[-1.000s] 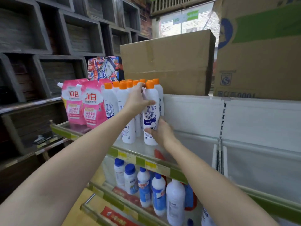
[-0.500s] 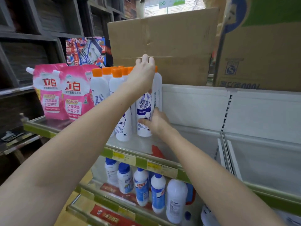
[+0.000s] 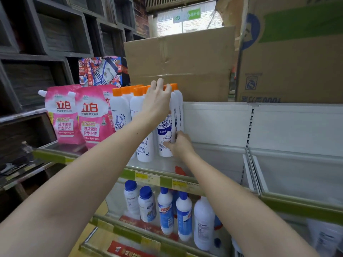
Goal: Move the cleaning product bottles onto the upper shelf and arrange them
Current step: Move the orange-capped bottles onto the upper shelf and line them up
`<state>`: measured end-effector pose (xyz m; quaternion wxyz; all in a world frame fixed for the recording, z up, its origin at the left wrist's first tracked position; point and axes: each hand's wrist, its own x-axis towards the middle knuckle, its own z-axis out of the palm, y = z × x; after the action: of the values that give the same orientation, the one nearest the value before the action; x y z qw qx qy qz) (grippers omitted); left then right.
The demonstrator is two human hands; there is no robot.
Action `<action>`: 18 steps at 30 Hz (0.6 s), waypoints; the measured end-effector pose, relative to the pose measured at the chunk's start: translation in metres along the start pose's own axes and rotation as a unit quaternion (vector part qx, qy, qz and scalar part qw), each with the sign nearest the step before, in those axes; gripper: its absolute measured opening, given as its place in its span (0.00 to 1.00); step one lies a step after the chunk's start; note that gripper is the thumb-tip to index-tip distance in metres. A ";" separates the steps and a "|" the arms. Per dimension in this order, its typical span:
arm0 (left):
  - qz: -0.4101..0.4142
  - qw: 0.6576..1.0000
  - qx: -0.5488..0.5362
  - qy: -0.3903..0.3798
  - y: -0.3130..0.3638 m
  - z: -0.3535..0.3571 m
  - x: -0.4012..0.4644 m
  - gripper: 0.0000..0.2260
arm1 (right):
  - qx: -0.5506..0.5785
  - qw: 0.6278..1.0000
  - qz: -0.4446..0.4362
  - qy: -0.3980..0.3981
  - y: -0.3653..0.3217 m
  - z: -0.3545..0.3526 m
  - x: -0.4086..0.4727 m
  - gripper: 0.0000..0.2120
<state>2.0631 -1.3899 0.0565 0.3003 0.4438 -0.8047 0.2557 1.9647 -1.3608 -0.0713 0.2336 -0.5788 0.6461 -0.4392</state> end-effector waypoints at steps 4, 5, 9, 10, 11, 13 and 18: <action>0.089 0.996 0.026 0.016 0.030 0.005 -0.009 0.13 | -0.046 0.998 -0.002 0.053 0.010 -0.034 -0.014 0.09; 0.110 0.994 0.008 0.013 0.043 0.006 -0.010 0.12 | -0.060 0.996 -0.001 0.073 0.015 -0.045 -0.019 0.08; 0.103 0.981 -0.156 -0.057 0.112 0.005 -0.018 0.09 | -0.146 0.985 0.033 0.090 0.047 -0.104 -0.050 0.07; 0.086 0.973 -0.196 -0.086 0.131 0.005 -0.019 0.09 | -0.168 0.980 0.050 0.091 0.059 -0.124 -0.061 0.07; 0.076 0.963 -0.229 -0.116 0.150 0.006 -0.018 0.08 | -0.186 0.975 0.066 0.098 0.070 -0.145 -0.072 0.06; 0.078 0.944 -0.283 -0.153 0.194 0.006 -0.015 0.07 | -0.201 0.967 0.093 0.129 0.092 -0.193 -0.096 0.04; 0.138 0.914 -0.336 -0.182 0.325 -0.005 -0.017 0.06 | -0.225 0.933 0.160 0.232 0.138 -0.322 -0.182 0.06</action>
<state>1.7898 -1.2223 0.0008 0.2417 0.2401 -0.9371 -0.0763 1.6690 -1.0996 -0.0615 0.0077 -0.3876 0.8482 -0.3609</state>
